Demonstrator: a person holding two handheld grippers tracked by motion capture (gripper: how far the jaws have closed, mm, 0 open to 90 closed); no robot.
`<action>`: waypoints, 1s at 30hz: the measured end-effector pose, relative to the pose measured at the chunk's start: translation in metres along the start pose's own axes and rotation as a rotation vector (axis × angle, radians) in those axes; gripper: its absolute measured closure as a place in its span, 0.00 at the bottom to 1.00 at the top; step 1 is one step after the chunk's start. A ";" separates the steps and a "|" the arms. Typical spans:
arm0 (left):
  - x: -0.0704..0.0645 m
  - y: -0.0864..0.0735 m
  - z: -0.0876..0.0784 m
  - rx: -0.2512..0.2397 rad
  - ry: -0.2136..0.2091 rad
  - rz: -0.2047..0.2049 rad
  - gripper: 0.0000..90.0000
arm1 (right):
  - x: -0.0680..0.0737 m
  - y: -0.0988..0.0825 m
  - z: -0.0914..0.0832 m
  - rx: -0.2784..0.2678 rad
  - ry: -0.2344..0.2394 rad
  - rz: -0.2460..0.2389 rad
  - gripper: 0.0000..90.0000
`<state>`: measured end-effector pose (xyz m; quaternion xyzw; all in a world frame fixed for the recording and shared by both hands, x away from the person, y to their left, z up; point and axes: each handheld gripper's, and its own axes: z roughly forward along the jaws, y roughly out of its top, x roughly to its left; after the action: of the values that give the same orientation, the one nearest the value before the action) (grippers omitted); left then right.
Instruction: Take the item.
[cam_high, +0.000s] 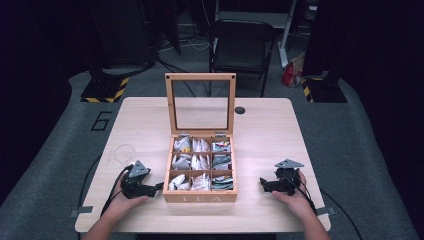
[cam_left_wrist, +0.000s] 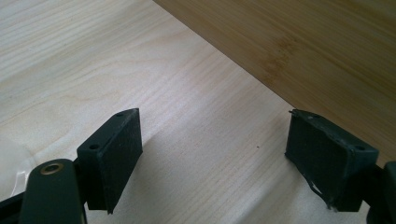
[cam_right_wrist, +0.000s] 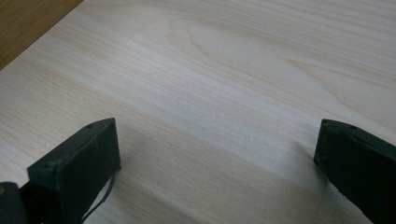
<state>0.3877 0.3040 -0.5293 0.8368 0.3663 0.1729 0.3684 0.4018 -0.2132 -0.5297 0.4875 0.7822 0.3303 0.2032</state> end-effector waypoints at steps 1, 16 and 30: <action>0.000 0.000 0.000 0.000 -0.001 0.001 0.20 | 0.000 0.000 0.000 -0.001 0.000 0.001 0.00; 0.002 0.009 -0.018 -0.034 -0.033 -0.087 0.36 | 0.000 0.000 0.000 -0.001 -0.001 0.001 0.00; 0.000 0.015 -0.029 -0.044 -0.051 -0.132 0.44 | 0.000 0.000 0.000 -0.002 -0.002 0.000 0.00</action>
<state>0.3791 0.3112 -0.4986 0.8066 0.4073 0.1347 0.4065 0.4019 -0.2129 -0.5299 0.4879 0.7817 0.3304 0.2045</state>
